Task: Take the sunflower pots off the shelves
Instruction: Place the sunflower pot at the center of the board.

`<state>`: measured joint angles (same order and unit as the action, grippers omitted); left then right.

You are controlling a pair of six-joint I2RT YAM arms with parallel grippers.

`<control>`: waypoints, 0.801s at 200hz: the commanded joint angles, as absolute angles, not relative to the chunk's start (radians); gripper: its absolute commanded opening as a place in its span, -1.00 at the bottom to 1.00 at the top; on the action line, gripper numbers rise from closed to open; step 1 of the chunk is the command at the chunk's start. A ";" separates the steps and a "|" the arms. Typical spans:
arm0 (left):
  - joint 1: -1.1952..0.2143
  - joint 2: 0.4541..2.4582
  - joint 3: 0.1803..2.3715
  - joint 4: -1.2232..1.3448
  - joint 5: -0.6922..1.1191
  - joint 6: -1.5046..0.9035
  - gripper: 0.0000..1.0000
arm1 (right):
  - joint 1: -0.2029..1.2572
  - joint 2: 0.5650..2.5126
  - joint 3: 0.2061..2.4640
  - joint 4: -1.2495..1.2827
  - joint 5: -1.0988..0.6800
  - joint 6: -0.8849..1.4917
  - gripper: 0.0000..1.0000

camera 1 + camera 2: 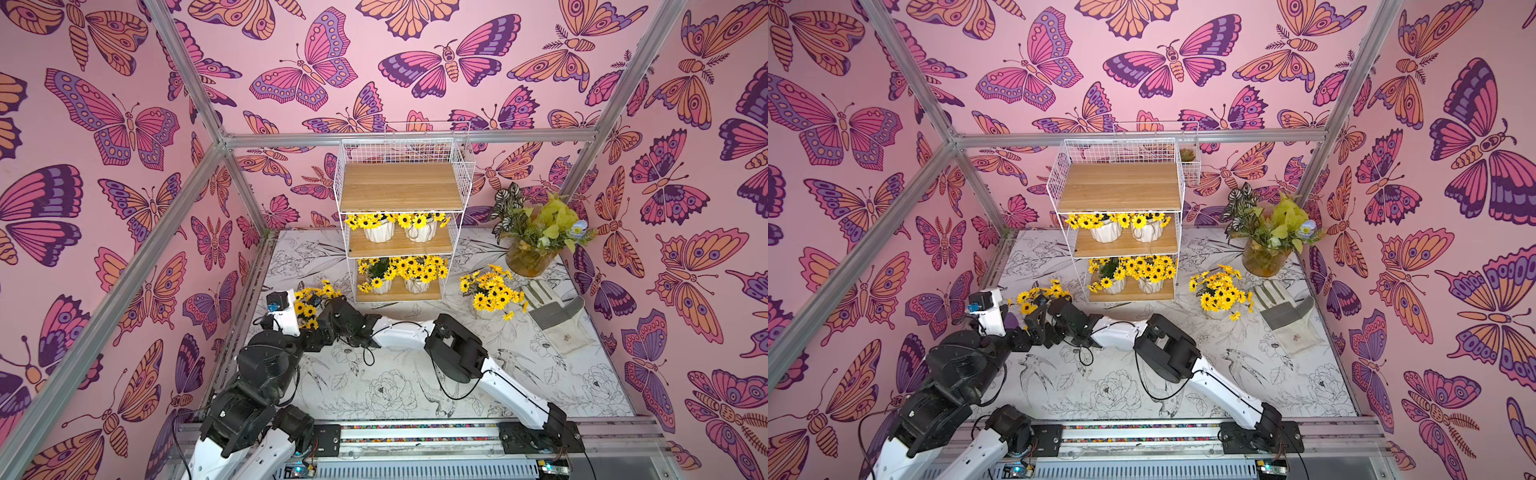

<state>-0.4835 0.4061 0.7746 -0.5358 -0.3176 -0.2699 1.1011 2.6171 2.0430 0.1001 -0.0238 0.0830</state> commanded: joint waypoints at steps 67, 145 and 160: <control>-0.477 0.411 0.809 -0.568 -0.334 -0.254 1.00 | 1.103 2.453 1.976 -0.228 -0.094 -0.003 0.98; -0.477 0.497 0.858 -0.475 -0.300 -0.219 1.00 | 1.101 2.106 1.630 -0.167 -0.014 -0.012 0.98; -0.477 0.538 0.870 -0.438 -0.285 -0.221 1.00 | 1.101 2.027 1.561 -0.170 0.044 -0.001 0.98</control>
